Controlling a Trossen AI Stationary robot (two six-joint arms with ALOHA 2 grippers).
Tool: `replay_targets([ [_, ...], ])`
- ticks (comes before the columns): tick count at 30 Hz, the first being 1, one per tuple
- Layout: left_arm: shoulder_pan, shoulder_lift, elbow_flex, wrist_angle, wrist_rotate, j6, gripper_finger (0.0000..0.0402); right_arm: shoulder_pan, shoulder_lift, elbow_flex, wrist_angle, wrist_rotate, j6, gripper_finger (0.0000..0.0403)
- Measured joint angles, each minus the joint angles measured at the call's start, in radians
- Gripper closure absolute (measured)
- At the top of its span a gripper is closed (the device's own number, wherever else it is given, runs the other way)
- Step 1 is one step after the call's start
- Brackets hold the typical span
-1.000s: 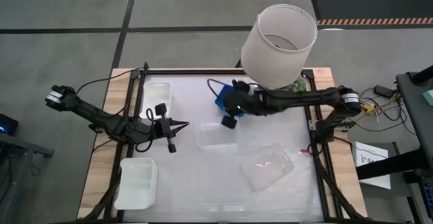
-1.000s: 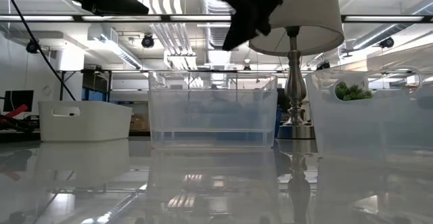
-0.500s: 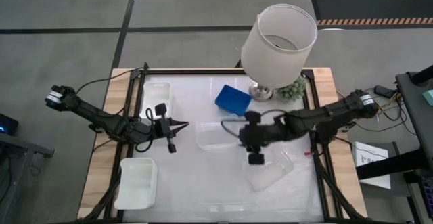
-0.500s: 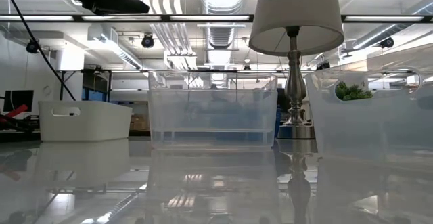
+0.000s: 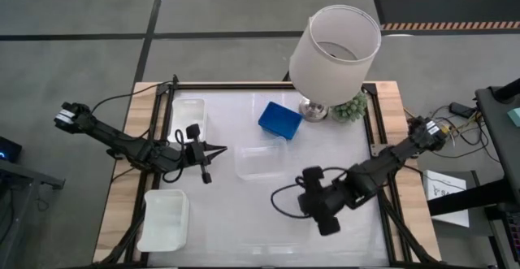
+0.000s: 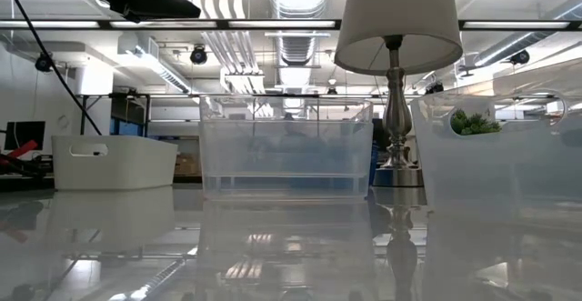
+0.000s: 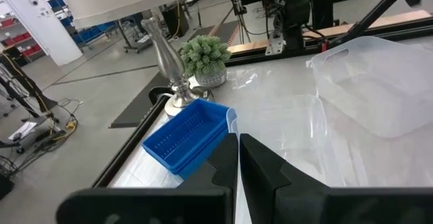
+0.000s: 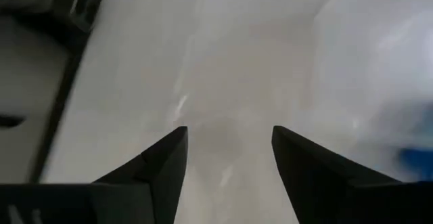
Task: Stack baskets by color
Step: Stack the bottom transparent bin on top of the top transparent bin
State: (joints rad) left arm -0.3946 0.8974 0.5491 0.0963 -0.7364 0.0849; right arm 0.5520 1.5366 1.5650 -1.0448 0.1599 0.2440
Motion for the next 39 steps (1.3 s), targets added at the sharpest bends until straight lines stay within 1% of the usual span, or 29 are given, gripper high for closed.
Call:
replay_targets([
  [3, 0.0, 0.0, 0.0, 0.0, 0.0, 0.0, 0.0402, 0.037, 0.028, -0.008, -0.043, -0.093, 0.119, 0.0207],
  [5, 0.0, 0.0, 0.0, 0.0, 0.0, 0.0, 0.0402, 0.069, 0.049, -0.017, -0.054, -0.118, 0.172, 0.0215],
  [8, 0.0, 0.0, 0.0, 0.0, 0.0, 0.0, 0.0402, 0.117, 0.09, -0.024, -0.072, -0.146, 0.207, 0.0226],
  [14, 0.0, 0.0, 0.0, 0.002, 0.0, -0.024, 0.0402, 0.155, 0.184, -0.025, -0.181, -0.145, 0.184, 0.0236],
  [18, 0.0, 0.0, 0.0, 0.002, 0.0, -0.026, 0.0402, 0.155, 0.238, -0.027, -0.188, -0.185, 0.125, 0.0236],
  [23, 0.0, 0.0, 0.0, 0.001, 0.0, -0.026, 0.0402, 0.155, 0.297, -0.027, -0.188, -0.184, 0.031, 0.0244],
  [26, 0.0, 0.0, 0.0, 0.0, 0.0, -0.026, 0.0402, 0.155, 0.32, -0.027, -0.186, -0.176, -0.006, 0.0276],
  [31, 0.0, 0.0, 0.001, 0.0, -0.001, -0.018, 0.0402, 0.15, 0.326, -0.023, -0.183, -0.183, -0.014, 0.0377],
  [34, 0.0, 0.0, 0.001, 0.0, -0.001, -0.008, 0.0402, 0.146, 0.325, -0.009, -0.187, -0.186, 0.004, 0.039],
  [37, 0.0, -0.001, 0.001, 0.0, -0.009, 0.026, 0.0402, 0.137, 0.324, 0.04, -0.221, -0.186, 0.017, 0.0393],
  [39, -0.001, -0.006, 0.001, 0.002, -0.048, 0.036, 0.0402, 0.126, 0.324, 0.089, -0.272, -0.181, 0.061, 0.0394],
])
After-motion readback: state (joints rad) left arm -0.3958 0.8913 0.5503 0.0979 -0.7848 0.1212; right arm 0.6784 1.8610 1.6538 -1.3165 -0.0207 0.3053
